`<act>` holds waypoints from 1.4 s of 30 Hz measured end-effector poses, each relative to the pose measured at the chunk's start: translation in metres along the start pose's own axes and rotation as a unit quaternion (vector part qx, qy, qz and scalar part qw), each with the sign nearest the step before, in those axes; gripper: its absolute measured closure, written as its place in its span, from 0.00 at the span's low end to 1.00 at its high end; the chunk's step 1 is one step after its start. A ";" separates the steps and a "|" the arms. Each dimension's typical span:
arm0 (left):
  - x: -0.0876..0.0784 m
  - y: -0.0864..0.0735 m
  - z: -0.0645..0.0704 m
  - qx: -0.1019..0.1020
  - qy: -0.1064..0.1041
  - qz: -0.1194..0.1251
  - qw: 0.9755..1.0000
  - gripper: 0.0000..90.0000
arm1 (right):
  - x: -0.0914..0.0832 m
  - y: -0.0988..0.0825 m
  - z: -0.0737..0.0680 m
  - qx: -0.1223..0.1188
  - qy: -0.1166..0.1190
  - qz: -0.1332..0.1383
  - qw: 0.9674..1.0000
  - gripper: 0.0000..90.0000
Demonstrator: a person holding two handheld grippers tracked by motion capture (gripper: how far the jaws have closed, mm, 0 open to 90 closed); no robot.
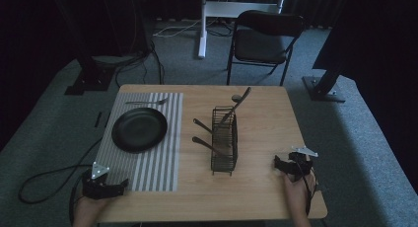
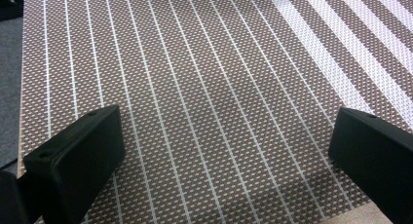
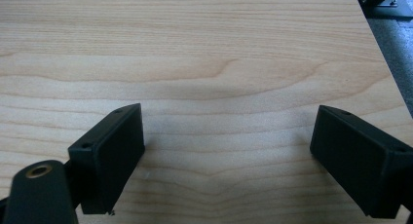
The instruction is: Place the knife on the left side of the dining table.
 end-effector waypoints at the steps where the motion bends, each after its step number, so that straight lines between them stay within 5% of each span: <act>1: 0.000 0.000 0.000 0.000 0.000 -0.001 1.000 0.00 | 0.000 0.000 0.000 0.000 0.000 0.000 1.000 0.13; 23: -0.002 0.000 0.000 0.006 0.002 -0.002 1.000 0.03 | 0.000 0.001 0.000 0.002 -0.001 0.000 1.000 0.13; 29: -0.003 0.001 0.006 0.001 -0.020 -0.002 1.000 0.03 | 0.000 0.001 0.000 0.002 -0.001 0.000 1.000 0.13; 42: -0.011 0.015 0.023 0.037 -0.033 0.001 0.999 0.04 | 0.000 0.001 0.000 0.002 -0.001 0.000 1.000 0.13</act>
Point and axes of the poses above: each handheld gripper's, and its own axes: x roughly forward along the jaws, y roughly out of its top, z roughly to its right, the point moved 6 cm from there along x, roughly forward along the jaws, and after that the axes turned 10 degrees about -z, right-handed, at the moved point
